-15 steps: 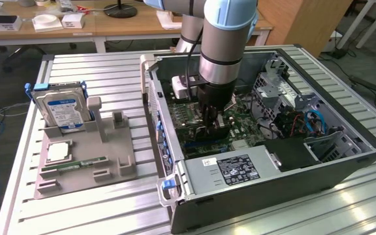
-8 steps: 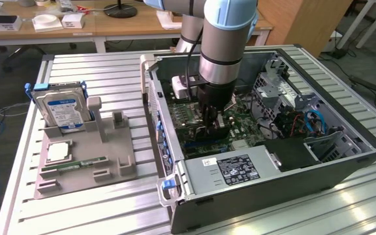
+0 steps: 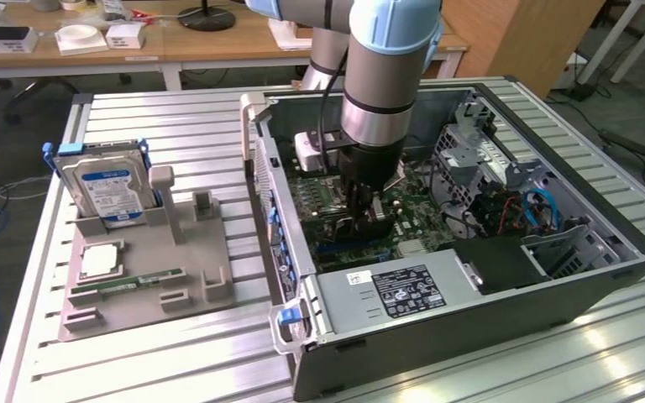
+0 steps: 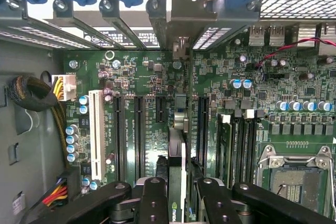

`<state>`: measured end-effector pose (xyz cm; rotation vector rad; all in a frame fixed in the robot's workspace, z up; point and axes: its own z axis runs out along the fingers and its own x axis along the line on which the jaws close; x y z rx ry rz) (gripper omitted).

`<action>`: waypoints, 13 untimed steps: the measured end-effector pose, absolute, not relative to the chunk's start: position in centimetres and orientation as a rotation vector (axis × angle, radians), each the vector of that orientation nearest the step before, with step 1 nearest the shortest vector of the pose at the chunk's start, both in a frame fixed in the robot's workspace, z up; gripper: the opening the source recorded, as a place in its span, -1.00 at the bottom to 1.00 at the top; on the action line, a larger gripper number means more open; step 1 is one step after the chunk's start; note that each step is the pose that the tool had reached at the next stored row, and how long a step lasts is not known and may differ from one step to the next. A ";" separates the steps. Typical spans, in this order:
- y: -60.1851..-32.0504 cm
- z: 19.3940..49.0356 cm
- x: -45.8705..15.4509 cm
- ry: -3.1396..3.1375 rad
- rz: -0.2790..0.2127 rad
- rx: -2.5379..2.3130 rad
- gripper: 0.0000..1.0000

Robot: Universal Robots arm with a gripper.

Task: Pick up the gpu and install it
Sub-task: 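Insert the gpu into the slot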

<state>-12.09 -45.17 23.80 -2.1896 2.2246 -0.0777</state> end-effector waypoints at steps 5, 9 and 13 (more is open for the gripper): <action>-45.2 23.8 -12.1 2.224 -0.078 -2.190 -0.47; -45.2 23.8 -12.1 2.224 -0.078 -2.190 -0.47; -45.2 24.0 -12.1 2.224 -0.077 -2.189 -0.47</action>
